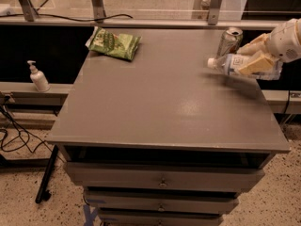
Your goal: Move blue plastic bottle near 7up can
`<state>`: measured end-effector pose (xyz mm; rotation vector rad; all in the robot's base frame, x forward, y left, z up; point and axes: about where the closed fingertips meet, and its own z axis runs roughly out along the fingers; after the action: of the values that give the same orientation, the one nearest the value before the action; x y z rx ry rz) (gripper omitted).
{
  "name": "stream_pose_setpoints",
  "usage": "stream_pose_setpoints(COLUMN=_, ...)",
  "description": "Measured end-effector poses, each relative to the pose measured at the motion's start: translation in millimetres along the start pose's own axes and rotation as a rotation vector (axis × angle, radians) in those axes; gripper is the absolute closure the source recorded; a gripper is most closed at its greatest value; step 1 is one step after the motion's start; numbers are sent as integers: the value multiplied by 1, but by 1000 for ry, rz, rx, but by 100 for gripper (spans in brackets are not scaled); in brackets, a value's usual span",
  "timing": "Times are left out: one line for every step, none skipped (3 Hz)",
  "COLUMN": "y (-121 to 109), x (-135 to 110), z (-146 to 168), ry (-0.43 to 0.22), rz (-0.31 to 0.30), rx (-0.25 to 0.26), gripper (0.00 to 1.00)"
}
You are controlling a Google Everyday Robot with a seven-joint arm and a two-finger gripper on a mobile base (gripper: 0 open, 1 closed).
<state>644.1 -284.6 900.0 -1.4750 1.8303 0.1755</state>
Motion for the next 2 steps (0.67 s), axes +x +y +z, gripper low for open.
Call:
stream_pose_setpoints(y=-9, x=4, z=3, ry=-13, rz=3, rx=-13, gripper=82)
stream_pose_setpoints(y=-16, x=9, z=5, ry=-18, rz=8, rx=-19, gripper=59)
